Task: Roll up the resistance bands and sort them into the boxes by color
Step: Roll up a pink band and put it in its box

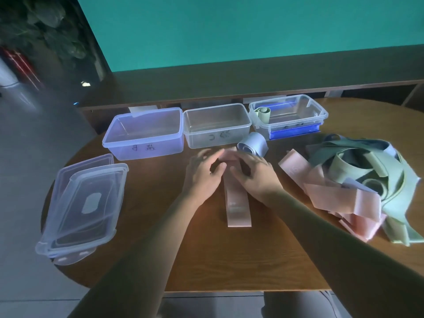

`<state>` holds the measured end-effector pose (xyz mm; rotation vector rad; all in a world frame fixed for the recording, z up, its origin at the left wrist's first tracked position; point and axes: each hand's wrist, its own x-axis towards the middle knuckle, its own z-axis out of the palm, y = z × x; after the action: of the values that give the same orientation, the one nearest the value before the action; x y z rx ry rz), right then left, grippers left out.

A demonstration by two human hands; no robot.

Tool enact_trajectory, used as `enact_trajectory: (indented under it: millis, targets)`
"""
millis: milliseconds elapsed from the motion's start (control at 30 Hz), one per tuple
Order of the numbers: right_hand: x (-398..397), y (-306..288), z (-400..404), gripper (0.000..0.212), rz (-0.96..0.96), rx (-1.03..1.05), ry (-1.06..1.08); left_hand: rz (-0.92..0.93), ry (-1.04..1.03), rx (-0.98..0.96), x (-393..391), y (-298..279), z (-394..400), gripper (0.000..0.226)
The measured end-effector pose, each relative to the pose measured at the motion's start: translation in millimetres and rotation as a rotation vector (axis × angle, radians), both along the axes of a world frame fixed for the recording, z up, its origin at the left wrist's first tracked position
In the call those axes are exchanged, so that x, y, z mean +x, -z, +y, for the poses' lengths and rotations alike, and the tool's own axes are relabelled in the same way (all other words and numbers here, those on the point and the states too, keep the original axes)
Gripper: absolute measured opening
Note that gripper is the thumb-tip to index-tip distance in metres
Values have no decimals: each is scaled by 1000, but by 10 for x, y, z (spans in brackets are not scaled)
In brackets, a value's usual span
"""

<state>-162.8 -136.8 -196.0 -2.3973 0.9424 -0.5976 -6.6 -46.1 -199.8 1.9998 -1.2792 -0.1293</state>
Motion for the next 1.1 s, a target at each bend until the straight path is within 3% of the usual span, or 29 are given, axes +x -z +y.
enact_trajectory:
  millis: [100,167,233,333,533,833,1100]
  targets:
    - [88,-19,-21,58,123,-40,11,-23,-6,47,49,0,-94,51]
    - [134,-29,-37,64,191,-63,16,76,-28,-7,74,11,-129,51]
    - [157,-44,-57,66,232,-57,19,154,-48,-125,82,34,-124,42]
    - [166,-52,-73,67,250,-32,25,88,-15,-219,79,63,-97,23]
    - [53,-52,16,69,140,52,22,40,105,-206,-29,58,81,16]
    - [-279,-10,296,68,95,63,-6,66,333,2,-448,-38,900,35]
    - [-385,-31,427,52,-41,145,-43,16,311,-36,-580,4,1039,15]
